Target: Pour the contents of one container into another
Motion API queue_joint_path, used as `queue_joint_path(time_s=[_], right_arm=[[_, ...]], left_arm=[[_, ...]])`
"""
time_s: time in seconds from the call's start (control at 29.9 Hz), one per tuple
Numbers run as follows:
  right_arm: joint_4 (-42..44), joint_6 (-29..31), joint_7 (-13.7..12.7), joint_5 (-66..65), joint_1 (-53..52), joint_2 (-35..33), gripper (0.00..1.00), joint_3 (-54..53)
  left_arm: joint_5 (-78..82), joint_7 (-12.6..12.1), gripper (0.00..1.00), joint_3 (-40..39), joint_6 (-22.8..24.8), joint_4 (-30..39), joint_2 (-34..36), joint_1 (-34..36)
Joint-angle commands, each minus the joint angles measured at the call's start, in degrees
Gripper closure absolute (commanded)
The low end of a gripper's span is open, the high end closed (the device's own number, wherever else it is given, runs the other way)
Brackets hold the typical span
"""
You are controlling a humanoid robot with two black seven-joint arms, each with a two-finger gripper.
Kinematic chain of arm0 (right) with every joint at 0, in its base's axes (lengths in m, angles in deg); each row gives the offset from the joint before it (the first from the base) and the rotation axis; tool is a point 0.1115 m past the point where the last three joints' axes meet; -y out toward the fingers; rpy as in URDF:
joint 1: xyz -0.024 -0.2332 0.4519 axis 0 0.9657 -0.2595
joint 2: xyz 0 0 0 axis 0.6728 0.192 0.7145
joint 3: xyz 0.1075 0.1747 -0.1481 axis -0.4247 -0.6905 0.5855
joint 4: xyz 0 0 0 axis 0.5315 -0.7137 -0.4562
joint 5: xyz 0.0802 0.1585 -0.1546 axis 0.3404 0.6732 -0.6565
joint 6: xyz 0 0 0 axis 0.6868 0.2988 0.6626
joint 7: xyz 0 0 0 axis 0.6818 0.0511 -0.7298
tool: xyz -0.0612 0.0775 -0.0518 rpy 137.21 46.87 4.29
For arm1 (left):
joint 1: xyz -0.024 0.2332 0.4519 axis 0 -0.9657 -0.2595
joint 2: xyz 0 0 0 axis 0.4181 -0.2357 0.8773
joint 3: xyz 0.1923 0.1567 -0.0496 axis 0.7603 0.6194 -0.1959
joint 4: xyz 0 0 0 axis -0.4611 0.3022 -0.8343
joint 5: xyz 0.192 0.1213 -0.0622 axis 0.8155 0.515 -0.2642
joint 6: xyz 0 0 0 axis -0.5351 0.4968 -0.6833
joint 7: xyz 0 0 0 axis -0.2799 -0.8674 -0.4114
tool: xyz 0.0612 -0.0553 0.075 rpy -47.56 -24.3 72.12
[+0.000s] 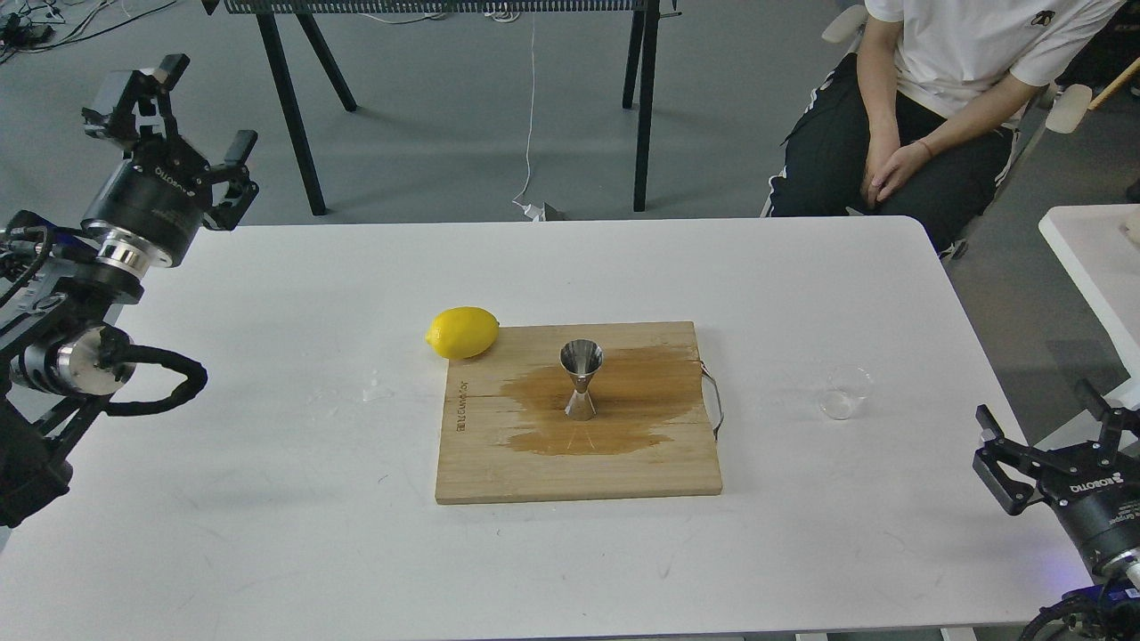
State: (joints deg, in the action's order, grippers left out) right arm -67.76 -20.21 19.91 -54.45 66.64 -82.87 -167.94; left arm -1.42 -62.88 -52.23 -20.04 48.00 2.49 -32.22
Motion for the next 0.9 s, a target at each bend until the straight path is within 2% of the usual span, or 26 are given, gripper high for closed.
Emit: queue_joint_path(time_s=[0.0, 0.1, 0.17, 0.3, 0.4, 0.53, 0.64, 0.87], right_arm=[[-1.4, 0.0, -0.3, 0.1, -0.5, 3.4, 0.01, 1.3], [-4.0, -10.6, -0.3, -0.2, -1.8, 6.2, 0.00, 1.7], [-3.7, -13.9, -0.2, -0.4, -2.8, 7.4, 0.00, 1.7], [-2.1, -14.3, 0.5, -0.8, -4.9, 10.2, 0.00, 1.9], [1.2, -13.7, 0.9, -0.8, -5.8, 12.5, 0.00, 1.8], [5.0, -13.1, 1.2, -1.8, -8.8, 15.1, 0.00, 1.9], [5.9, -13.2, 3.1, -2.1, -10.0, 15.2, 0.00, 2.2], [6.4, -13.7, 2.7, -2.1, -10.3, 15.2, 0.00, 4.5]], left_arm=[[-10.0, -4.4, 0.00, 0.0, 2.5, -1.2, -0.1, 0.0], [-16.2, -5.5, 0.00, 0.0, 2.6, -1.5, 0.0, -0.3], [-17.5, -5.5, 0.00, 0.0, 2.8, -2.9, -0.2, -0.3], [-17.8, -5.6, 0.00, -0.3, 3.1, -5.6, -1.8, 0.1], [-17.8, -6.7, 0.00, -2.1, 6.3, -7.5, -3.1, 0.1], [-17.8, -7.6, 0.00, -3.4, 7.3, -7.8, -4.4, 0.3], [-17.8, -7.6, 0.00, -3.5, 7.3, -7.8, -4.5, 0.4], [-18.5, -7.7, 0.00, -5.8, 8.2, -12.7, -4.8, 0.3]])
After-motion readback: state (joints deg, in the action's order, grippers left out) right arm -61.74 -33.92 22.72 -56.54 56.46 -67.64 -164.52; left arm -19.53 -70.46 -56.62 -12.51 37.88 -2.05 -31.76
